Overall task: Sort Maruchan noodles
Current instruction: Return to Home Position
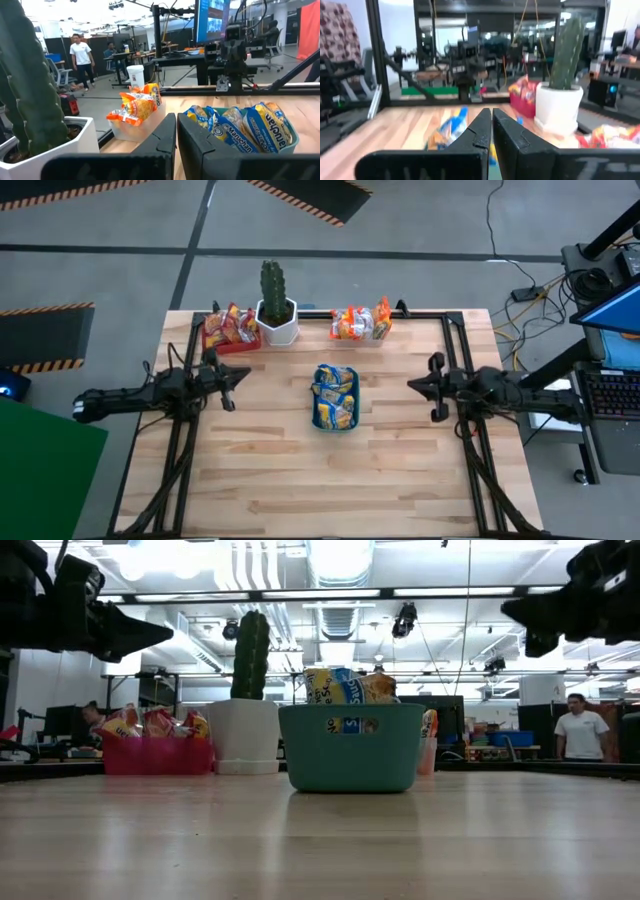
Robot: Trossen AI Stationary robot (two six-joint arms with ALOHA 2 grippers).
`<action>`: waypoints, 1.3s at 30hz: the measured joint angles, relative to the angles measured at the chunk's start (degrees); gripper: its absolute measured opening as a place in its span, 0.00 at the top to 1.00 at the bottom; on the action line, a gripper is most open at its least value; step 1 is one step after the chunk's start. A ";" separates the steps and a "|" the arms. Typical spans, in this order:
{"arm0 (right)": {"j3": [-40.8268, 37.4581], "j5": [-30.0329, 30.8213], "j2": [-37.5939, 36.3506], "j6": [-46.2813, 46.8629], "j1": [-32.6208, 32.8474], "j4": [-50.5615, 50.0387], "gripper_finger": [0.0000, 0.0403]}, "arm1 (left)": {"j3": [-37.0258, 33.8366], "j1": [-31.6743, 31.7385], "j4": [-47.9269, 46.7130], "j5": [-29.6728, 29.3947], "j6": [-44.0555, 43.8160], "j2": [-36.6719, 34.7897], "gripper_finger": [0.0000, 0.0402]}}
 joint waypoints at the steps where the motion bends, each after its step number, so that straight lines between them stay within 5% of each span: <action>1: 0.00 0.00 0.05 -0.01 0.00 -1.02 0.98 | 0.00 0.00 0.14 0.02 0.00 -0.01 1.00; 39: -0.04 0.04 0.32 -0.02 0.00 -5.37 0.98 | -0.04 0.00 0.11 0.10 0.00 0.50 1.00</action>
